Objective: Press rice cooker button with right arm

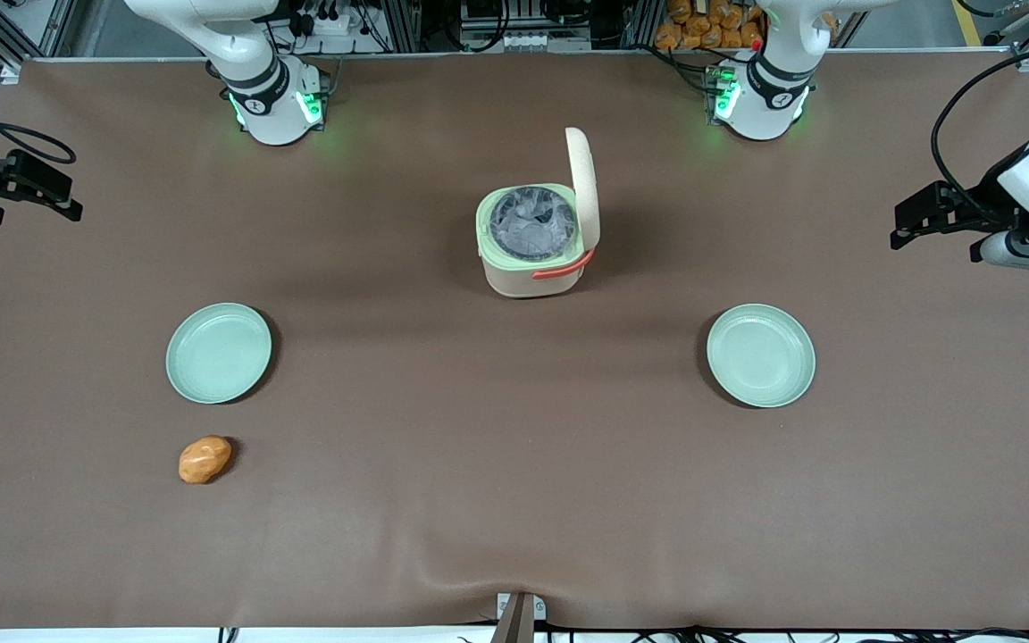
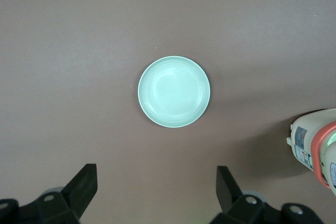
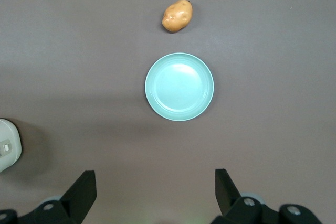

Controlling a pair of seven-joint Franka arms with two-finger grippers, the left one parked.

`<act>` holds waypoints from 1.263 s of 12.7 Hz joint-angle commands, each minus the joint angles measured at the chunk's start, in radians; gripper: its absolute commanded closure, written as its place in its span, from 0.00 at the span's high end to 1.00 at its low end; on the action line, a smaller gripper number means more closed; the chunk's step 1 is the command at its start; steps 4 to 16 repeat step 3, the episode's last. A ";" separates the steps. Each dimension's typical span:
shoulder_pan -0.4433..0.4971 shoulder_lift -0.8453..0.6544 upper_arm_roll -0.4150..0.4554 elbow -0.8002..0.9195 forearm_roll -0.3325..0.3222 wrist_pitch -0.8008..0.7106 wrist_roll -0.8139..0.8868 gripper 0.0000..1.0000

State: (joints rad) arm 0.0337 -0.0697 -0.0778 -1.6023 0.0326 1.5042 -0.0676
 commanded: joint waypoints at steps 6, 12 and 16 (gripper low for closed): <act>-0.011 -0.030 0.007 -0.015 0.016 0.010 -0.018 1.00; -0.011 -0.030 0.007 -0.015 0.016 0.010 -0.018 1.00; -0.011 -0.030 0.007 -0.015 0.016 0.010 -0.018 1.00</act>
